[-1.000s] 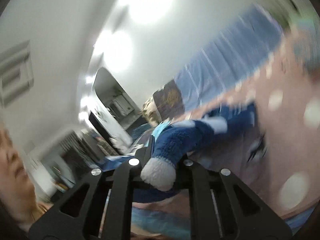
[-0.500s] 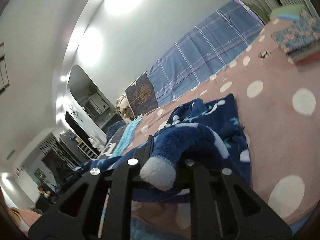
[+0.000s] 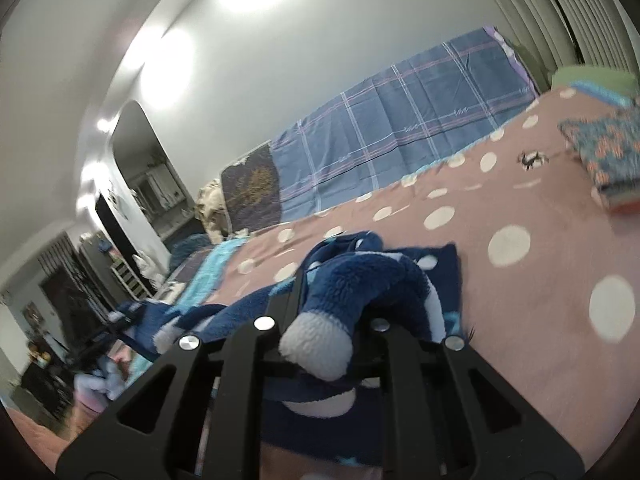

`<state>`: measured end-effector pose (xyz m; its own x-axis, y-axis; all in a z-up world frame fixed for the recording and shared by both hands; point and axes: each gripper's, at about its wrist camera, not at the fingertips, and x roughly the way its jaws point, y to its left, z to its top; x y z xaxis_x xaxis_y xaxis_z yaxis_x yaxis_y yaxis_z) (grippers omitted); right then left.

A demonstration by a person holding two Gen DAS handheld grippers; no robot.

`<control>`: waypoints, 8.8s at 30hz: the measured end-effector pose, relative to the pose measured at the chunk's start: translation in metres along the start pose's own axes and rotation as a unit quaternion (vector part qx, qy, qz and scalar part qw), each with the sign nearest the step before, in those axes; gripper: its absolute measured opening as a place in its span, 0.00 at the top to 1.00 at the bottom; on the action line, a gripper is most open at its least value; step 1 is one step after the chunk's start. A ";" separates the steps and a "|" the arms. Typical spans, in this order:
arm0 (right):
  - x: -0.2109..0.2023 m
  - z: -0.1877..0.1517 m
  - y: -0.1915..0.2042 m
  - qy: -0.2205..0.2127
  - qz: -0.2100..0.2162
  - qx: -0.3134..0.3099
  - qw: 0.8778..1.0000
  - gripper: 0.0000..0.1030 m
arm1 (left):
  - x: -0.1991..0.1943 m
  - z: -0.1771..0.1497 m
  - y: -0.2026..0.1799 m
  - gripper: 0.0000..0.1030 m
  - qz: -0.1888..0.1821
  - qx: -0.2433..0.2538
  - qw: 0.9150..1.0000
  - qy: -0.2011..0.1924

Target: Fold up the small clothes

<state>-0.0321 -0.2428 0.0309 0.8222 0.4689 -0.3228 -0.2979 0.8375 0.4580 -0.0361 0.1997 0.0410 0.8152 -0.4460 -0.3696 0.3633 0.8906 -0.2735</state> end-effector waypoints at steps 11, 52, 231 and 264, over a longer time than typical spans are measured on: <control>0.087 0.053 -0.019 0.005 -0.048 -0.041 0.998 0.86 | 0.088 0.054 0.023 0.91 0.050 0.047 0.998 -0.014; 0.247 0.040 -0.130 0.208 -0.168 -0.157 0.951 0.36 | 0.251 0.028 0.117 0.33 0.171 0.123 0.955 0.210; 0.449 -0.078 0.243 0.339 -0.125 -0.341 0.868 0.38 | 0.086 -0.093 0.116 0.56 -0.071 -0.156 0.978 0.116; 0.474 -0.137 0.242 0.373 -0.121 -0.380 0.838 0.52 | 0.077 -0.112 0.112 0.84 -0.045 -0.162 0.974 0.153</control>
<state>0.2189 0.2206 -0.1247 0.4551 0.0676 -0.8879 -0.6225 0.7372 -0.2629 0.0163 0.2549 -0.1178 0.5963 -0.5702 -0.5651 0.2253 0.7945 -0.5639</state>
